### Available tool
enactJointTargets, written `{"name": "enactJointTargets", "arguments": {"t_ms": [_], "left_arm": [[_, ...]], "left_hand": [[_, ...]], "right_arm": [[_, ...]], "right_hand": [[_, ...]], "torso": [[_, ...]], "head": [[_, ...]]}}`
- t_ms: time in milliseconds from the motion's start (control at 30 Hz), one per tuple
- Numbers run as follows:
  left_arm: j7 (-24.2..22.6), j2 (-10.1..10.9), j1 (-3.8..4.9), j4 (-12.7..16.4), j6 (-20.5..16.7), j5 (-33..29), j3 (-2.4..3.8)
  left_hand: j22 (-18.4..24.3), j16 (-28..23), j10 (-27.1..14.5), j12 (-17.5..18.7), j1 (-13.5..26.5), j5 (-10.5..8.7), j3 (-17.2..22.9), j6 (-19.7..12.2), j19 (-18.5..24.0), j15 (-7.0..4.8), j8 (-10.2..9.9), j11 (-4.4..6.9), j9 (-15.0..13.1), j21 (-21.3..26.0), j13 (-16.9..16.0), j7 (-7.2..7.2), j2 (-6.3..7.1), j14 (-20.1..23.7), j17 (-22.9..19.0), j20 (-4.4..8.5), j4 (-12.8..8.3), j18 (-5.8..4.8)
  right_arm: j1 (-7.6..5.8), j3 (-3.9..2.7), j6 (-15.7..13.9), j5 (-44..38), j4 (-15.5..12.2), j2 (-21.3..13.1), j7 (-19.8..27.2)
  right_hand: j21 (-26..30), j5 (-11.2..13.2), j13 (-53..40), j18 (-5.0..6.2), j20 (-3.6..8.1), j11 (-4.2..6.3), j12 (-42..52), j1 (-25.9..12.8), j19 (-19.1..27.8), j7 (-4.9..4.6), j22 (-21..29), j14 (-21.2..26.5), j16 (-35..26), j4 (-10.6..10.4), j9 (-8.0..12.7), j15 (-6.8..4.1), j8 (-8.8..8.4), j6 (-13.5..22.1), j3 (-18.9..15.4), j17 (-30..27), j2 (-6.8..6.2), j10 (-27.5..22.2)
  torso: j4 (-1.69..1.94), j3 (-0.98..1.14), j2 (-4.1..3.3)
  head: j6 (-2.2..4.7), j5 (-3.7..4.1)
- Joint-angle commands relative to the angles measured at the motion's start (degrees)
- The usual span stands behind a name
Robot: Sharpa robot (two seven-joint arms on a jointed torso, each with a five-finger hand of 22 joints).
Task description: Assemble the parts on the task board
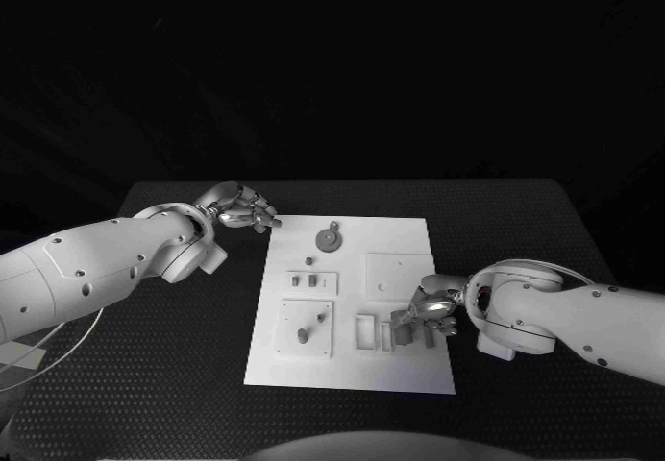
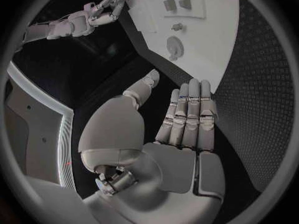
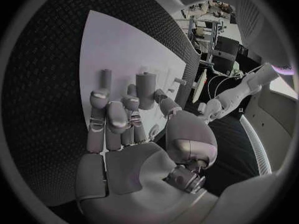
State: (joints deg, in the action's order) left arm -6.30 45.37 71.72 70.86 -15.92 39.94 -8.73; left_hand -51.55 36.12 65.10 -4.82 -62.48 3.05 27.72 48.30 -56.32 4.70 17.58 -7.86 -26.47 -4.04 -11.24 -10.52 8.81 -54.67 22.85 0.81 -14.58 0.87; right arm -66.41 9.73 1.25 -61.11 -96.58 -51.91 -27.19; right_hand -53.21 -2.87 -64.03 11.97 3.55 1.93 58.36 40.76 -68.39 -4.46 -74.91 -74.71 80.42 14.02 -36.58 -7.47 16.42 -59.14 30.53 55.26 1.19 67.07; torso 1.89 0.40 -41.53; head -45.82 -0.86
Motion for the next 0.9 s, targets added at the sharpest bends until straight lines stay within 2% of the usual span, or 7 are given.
{"name": "enactJointTargets", "arguments": {"t_ms": [33, 100, 200, 433, 567, 700, 900], "left_arm": [[-0.28, -0.10, 0.04, 0.12, 0.47, -0.35, 0.03], [-0.28, -0.11, 0.04, 0.14, 0.49, -0.35, 0.03], [-0.24, -0.07, 0.04, 0.14, 0.51, -0.35, 0.03], [-0.21, -0.11, 0.04, 0.18, 0.53, -0.35, 0.03], [-0.27, -0.14, 0.04, 0.14, 0.45, -0.35, 0.03], [-0.18, 0.03, 0.05, 0.20, 0.49, -0.35, 0.03], [-0.18, 0.15, 0.05, 0.28, 0.48, -0.35, 0.03]], "left_hand": [[0.06, -0.35, 0.41, 0.14, 0.42, -0.18, 0.03, -0.19, -0.21, 0.11, 0.36, 0.11, 0.07, -0.03, -0.03, -0.08, -0.02, -0.39, 0.08, 0.00, 0.33, 0.90], [0.06, -0.37, 0.42, 0.15, 0.42, -0.18, 0.03, -0.20, -0.21, 0.11, 0.35, 0.11, 0.07, -0.03, -0.03, -0.08, -0.01, -0.39, 0.10, 0.00, 0.34, 0.90], [0.06, -0.38, 0.42, 0.16, 0.42, -0.18, 0.04, -0.20, -0.21, 0.11, 0.35, 0.11, 0.08, -0.03, -0.03, -0.08, -0.01, -0.40, 0.12, 0.00, 0.35, 0.90], [0.07, -0.42, 0.41, 0.18, 0.42, -0.18, 0.05, -0.21, -0.20, 0.11, 0.35, 0.10, 0.09, -0.03, -0.03, -0.09, 0.00, -0.40, 0.16, 0.00, 0.37, 0.90], [0.08, -0.46, 0.42, 0.20, 0.52, -0.18, 0.02, -0.22, -0.20, 0.12, 0.34, 0.09, 0.09, -0.03, -0.03, -0.10, 0.02, -0.40, 0.21, -0.01, 0.45, 0.88], [0.10, -0.52, 0.42, 0.24, 0.71, -0.18, -0.02, -0.24, -0.20, 0.13, 0.33, 0.08, 0.11, -0.03, -0.02, -0.11, 0.02, -0.42, 0.29, -0.02, 0.61, 0.87], [0.11, -0.56, 0.42, 0.26, 0.70, -0.19, 0.00, -0.23, -0.19, 0.13, 0.34, 0.09, 0.11, -0.03, -0.02, -0.11, 0.01, -0.42, 0.33, -0.01, 0.64, 0.88]], "right_arm": [[-0.16, -0.42, -0.98, 1.47, -0.41, 0.03, 0.46], [-0.30, -1.02, -1.15, 1.52, -0.60, 0.05, 0.52], [-0.46, -1.54, -1.62, 2.30, -0.75, 0.16, 0.57], [-0.53, -1.52, -0.19, 8.23, 0.41, 2.05, 0.09], [-0.51, -1.17, 0.85, 10.44, 1.31, 3.56, -0.03], [-0.47, -0.28, 1.70, 11.41, 2.29, 5.15, 0.08], [-0.01, 0.06, 1.56, 10.49, 3.53, 6.57, 0.50]], "right_hand": [[-0.19, -0.14, 0.05, 3.03, 0.03, -0.01, 0.37, 1.79, -0.28, 0.00, -0.99, 0.02, 0.11, 2.77, -0.02, -0.49, 0.18, -0.33, 2.50, -0.06, 1.47, 0.52], [-0.19, -0.14, 0.06, 3.03, 0.03, -0.01, 0.37, 1.79, -0.28, 0.00, -0.99, 0.04, 0.09, 2.77, -0.03, -0.49, 0.19, -0.35, 2.48, -0.12, 1.47, 0.52], [-0.19, -0.14, 0.06, 3.03, 0.02, 0.00, 0.37, 1.79, -0.28, 0.00, -0.99, 0.07, 0.07, 2.77, -0.03, -0.49, 0.19, -0.36, 2.45, -0.18, 1.47, 0.52], [-0.11, -0.13, 0.14, 3.03, -0.07, 0.00, 0.33, 1.33, -0.22, 0.01, -0.94, 0.27, -0.09, 2.67, -0.06, -0.51, 0.11, -0.39, 2.01, -0.58, 1.19, 0.48], [-0.09, -0.14, 0.17, 3.03, -0.09, 0.00, 0.32, 1.21, -0.20, 0.01, -0.92, 0.30, -0.12, 2.66, -0.06, -0.51, 0.07, -0.39, 1.92, -0.67, 1.09, 0.47], [0.03, -0.13, 0.25, 3.03, -0.17, -0.03, 0.26, 0.71, -0.12, -0.02, -0.86, 0.45, -0.26, 2.61, -0.05, -0.49, -0.07, -0.32, 1.61, -0.99, 0.59, 0.37], [0.05, -0.14, 0.26, 3.03, -0.17, -0.03, 0.25, 0.68, -0.10, -0.02, -0.85, 0.47, -0.28, 2.61, -0.05, -0.49, -0.10, -0.31, 1.61, -1.05, 0.56, 0.35]], "torso": [[-0.02, 0.03, -0.04], [0.01, 0.06, -0.03], [0.06, 0.04, -0.03], [-0.01, -0.07, -0.04], [0.00, -0.05, -0.05], [0.04, -0.01, -0.02], [0.09, 0.01, -0.03]], "head": [[0.05, -0.02], [0.01, -0.03], [0.05, -0.04], [-0.01, 0.01], [-0.05, 0.02], [-0.08, 0.02], [-0.17, -0.10]]}}
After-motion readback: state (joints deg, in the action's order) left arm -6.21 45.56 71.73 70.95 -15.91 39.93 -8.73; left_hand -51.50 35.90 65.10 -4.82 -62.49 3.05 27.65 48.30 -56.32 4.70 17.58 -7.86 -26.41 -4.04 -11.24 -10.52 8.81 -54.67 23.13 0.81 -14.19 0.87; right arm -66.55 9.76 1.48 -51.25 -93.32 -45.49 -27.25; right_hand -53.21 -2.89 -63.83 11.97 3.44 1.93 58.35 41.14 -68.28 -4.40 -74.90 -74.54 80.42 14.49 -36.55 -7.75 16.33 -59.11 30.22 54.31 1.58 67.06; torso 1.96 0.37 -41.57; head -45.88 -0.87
